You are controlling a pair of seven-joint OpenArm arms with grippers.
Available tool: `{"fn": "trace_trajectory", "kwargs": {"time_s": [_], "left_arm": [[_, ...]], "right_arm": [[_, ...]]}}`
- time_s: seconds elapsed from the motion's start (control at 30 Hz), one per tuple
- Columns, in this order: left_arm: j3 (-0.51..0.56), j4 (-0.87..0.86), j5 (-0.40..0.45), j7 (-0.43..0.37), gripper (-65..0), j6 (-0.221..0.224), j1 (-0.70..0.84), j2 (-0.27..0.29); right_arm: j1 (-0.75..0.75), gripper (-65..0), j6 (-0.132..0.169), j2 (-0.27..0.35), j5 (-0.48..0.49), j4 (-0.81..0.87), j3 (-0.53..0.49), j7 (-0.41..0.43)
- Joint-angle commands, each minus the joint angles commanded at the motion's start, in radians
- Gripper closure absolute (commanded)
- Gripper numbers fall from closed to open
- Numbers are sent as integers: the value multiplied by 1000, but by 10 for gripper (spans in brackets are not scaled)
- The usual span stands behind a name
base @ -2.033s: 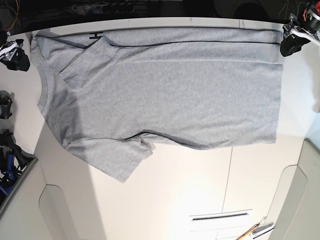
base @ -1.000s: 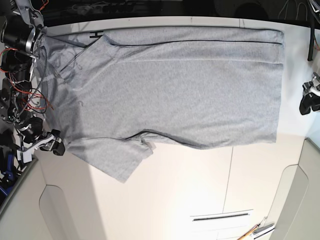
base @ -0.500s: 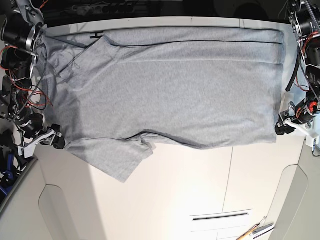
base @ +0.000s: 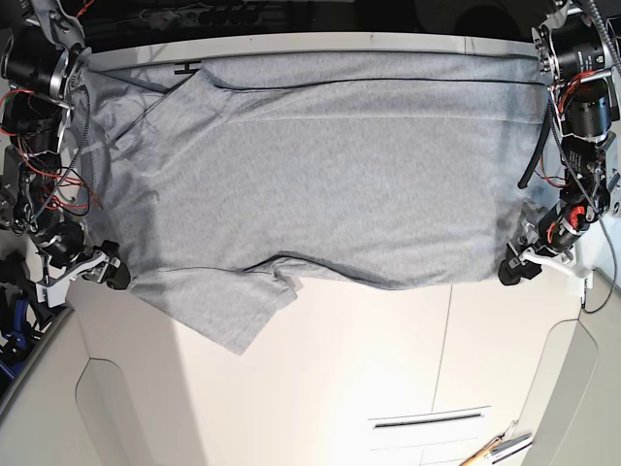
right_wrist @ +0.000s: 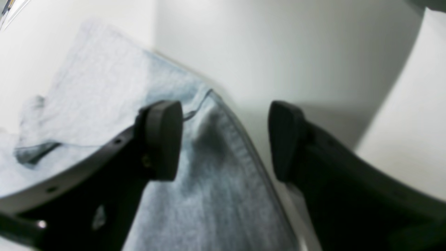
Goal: Fold the T-shirt properly
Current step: 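Grasp the side seams with both grippers and fold the hem half over the shoulders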
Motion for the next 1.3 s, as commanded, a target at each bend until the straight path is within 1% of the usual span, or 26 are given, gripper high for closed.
{"fn": "trace_trajectory", "kwargs": {"time_s": [0.13, 0.23, 0.33, 0.43, 0.47, 0.5, 0.53, 0.57, 0.6, 0.67, 0.7, 0.83, 0.9, 0.97, 1.03, 1.1, 1.2, 1.3], "left_arm": [[0, 0, -11, 27, -404, 0, 0, 0], [0, 0, -19, 29, -400, 0, 0, 1], [0, 0, -18, 41, -310, 0, 0, 1], [0, 0, -19, 53, -284, 0, 0, 0], [0, 0, -19, 53, -248, 0, 0, 0], [0, 0, -19, 53, -193, 0, 0, 0], [0, 0, -19, 53, -139, 0, 0, 0], [0, 0, -19, 53, -96, 0, 0, 0], [0, 0, -19, 53, -66, 0, 0, 0], [0, 2, -19, 55, -3, 0, 0, -1], [0, 7, -19, 55, 0, 0, 0, -3], [0, 53, -19, 63, 0, 0, 0, -14], [0, 96, -27, 99, 0, 0, 0, -22], [0, 140, -68, 152, 0, 0, 0, -31], [0, 180, -111, 186, 0, 0, 0, -43], [0, 216, -135, 214, 0, 0, 0, -57], [0, 268, -146, 259, 0, 0, 1, -79], [0, 312, -192, 312, 0, 0, 1, -108]], "right_arm": [[0, -383, 6, -3, 33, 0, 0, -36], [0, -382, 6, -24, 39, 0, -2, -65], [0, -382, 6, -48, 39, 0, -3, -69], [0, -381, 6, -64, 39, 0, -3, -68], [0, -378, 6, -65, 39, 0, -3, -68], [0, -339, 6, -63, 39, 0, -3, -68], [0, -278, 6, -63, 37, 0, -3, -68], [0, -203, 6, -63, 30, 0, -3, -68], [0, -126, 5, -63, 27, 0, -3, -68], [1, -17, 5, -63, 27, 0, -3, -68], [1, 0, 5, -63, 27, 2, -3, -68], [4, 0, 5, -60, -4, 4, -3, -68], [3, 0, 6, -53, -6, 8, -3, -69], [3, 0, 6, -43, -6, 24, -3, -69], [3, 0, 6, -37, -5, 59, -3, -83], [3, 0, 6, -32, 7, 104, -3, -119], [0, 0, 6, -25, 63, 165, -3, -203], [-3, 0, 6, -24, 92, 217, -3, -282]]}}
